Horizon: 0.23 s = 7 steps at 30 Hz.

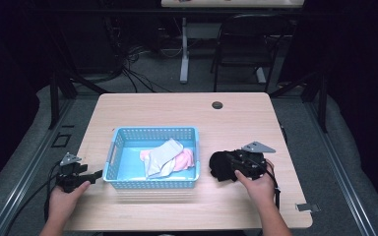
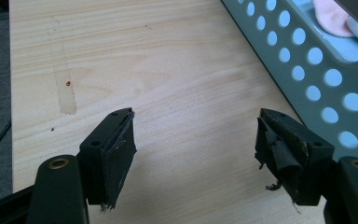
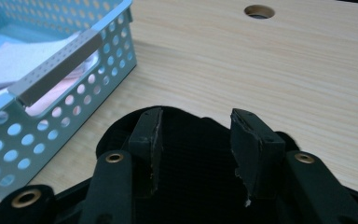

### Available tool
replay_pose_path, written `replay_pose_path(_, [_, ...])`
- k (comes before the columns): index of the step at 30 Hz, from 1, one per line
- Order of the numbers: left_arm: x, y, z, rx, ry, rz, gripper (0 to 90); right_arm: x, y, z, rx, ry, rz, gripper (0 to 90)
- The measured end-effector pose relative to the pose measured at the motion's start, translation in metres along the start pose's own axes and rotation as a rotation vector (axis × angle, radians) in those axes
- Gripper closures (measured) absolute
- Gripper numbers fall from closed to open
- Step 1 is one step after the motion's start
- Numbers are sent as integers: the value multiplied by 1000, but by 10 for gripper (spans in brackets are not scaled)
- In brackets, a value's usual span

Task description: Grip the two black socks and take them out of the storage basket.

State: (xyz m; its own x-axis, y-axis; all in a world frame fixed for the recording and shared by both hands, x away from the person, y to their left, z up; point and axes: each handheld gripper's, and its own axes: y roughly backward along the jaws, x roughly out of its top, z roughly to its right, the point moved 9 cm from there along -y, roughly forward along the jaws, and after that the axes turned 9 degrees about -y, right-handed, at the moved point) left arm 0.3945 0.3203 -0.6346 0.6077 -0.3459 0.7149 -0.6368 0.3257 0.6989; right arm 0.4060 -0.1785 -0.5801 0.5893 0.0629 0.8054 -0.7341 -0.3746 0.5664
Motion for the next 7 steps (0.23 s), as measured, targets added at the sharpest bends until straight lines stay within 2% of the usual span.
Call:
replay_pose_path(4, [1,-1,1,-4,-5,-1,283,-6,-8,-4,9,5,-25,526])
replay_pose_path(7, [2,-2,1,-5,-7,-4,283,-7,-8,-1,5,4,-24,522])
